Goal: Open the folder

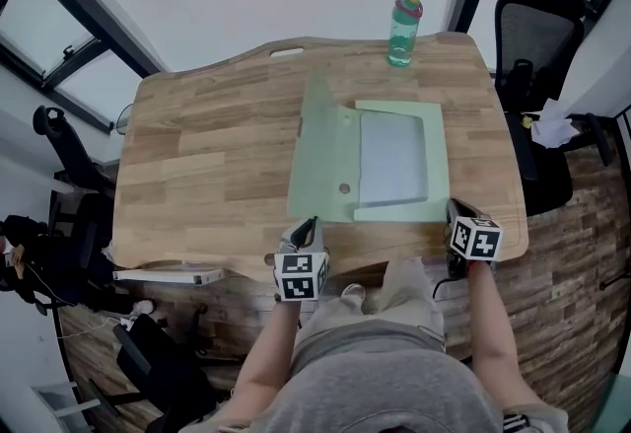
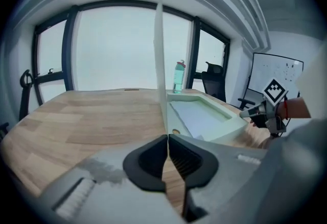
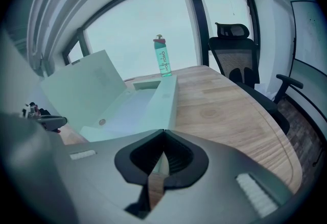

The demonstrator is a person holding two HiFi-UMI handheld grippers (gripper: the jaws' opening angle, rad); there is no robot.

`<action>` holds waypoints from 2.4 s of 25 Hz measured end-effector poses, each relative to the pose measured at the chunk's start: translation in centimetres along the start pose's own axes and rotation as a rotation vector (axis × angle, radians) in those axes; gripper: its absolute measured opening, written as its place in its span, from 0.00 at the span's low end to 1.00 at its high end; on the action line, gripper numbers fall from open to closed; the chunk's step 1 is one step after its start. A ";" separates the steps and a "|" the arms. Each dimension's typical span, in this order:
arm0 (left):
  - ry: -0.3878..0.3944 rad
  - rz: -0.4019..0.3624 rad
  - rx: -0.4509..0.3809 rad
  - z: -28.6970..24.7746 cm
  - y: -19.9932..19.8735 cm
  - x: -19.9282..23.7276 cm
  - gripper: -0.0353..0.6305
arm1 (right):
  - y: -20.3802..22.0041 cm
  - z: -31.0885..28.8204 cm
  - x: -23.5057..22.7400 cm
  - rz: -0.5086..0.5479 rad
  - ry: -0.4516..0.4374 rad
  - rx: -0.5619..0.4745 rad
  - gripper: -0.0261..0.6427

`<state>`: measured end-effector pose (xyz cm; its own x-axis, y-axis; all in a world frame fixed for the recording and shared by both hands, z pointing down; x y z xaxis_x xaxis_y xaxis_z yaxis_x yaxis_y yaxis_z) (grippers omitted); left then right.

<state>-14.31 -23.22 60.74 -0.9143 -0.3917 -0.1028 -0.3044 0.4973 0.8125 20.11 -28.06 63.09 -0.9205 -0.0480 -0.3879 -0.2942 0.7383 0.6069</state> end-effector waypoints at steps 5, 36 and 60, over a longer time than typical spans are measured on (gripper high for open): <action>-0.057 0.138 0.033 -0.4 1.9 1.9 0.09 | -0.1 0.0 0.1 0.001 -0.002 -0.002 0.05; -0.247 0.301 0.321 -3.3 8.8 6.0 0.43 | -0.1 -0.2 0.3 0.038 0.030 0.013 0.05; 0.001 0.237 0.017 1.4 1.1 4.2 0.39 | 2.9 5.7 10.8 0.042 -0.050 -0.160 0.04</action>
<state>-18.88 -23.27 60.45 -0.9605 -0.2632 0.0904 -0.0857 0.5887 0.8038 10.77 -22.61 56.75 -0.9199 0.0172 -0.3917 -0.2967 0.6225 0.7242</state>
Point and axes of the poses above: the fingertips, and each gripper's own axes: z backward along the fingers, x to its left, y out of its underside, the point moved 3 cm from there along z, backward along the fingers, and after that the axes turned 15 degrees about -z, right-handed, at the moved point
